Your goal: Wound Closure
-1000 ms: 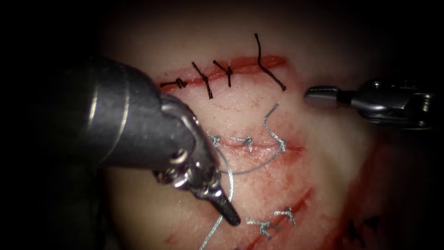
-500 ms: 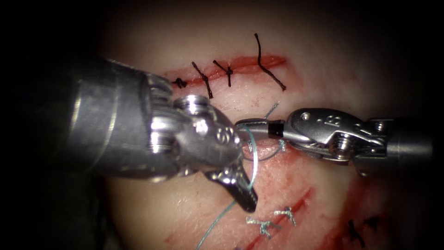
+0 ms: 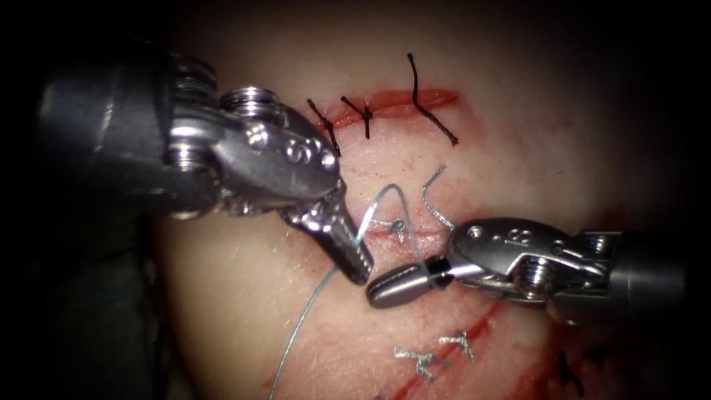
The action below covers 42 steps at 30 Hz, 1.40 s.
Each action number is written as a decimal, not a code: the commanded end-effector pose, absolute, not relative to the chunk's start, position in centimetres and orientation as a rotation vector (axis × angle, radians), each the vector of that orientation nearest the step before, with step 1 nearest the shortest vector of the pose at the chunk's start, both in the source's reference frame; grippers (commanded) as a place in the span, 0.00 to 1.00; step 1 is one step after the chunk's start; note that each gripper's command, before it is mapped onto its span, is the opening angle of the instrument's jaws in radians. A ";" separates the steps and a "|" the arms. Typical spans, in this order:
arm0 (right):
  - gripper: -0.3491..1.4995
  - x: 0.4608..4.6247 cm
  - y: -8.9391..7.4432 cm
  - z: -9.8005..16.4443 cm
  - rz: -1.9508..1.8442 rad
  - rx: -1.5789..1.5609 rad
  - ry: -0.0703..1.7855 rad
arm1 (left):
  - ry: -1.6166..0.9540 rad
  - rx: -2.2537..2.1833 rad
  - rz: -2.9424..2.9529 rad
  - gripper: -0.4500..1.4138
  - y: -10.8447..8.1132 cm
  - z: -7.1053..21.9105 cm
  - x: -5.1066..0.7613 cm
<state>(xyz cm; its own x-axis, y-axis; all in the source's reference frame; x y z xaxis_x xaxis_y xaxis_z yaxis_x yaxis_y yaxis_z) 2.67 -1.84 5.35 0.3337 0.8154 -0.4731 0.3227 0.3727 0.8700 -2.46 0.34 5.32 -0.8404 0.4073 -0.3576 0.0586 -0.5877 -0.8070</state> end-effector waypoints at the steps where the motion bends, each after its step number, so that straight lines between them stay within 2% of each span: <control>1: 0.00 2.71 -1.8 5.3 0.477 1.246 1.240 | -1.275 -0.735 2.506 0.00 0.4 5.5 -2.48; 8: 0.00 2.70 -1.8 5.3 0.562 1.357 1.259 | -1.184 -0.536 2.408 0.00 0.3 6.3 -2.47; 10: 0.00 2.71 -1.8 5.3 0.571 1.368 1.254 | -1.205 -0.545 2.385 0.00 0.2 6.5 -2.53; 12: 0.00 2.75 -1.8 5.2 0.609 1.431 1.298 | -1.343 -0.537 2.284 0.00 0.1 6.9 -2.68; 18: 0.00 2.78 -1.6 5.0 0.737 1.464 1.473 | -1.429 -0.498 2.181 0.00 -0.2 6.8 -2.97; 21: 0.00 2.79 -1.6 5.0 0.799 1.426 1.491 | -1.460 -0.506 2.153 0.00 -0.3 6.7 -3.08; 23: 0.00 2.80 -1.6 5.0 0.846 1.344 1.535 | -1.486 -0.515 2.131 0.00 -0.4 6.7 -3.13; 27: 0.00 2.80 -1.6 5.0 0.918 0.930 1.589 | -1.516 -0.531 2.036 0.00 -0.3 6.6 -3.17; 29: 0.00 2.79 -1.6 5.0 0.963 0.540 1.447 | -1.546 -0.555 1.893 0.00 -0.3 6.6 -3.14; 32: 0.00 2.71 -1.6 5.1 0.999 0.390 1.358 | -1.545 -0.565 1.855 0.00 -0.2 6.6 -3.09; 42: 0.00 2.68 -1.7 5.2 1.086 0.248 1.459 | -1.529 -0.552 1.779 0.00 -0.4 6.7 -3.09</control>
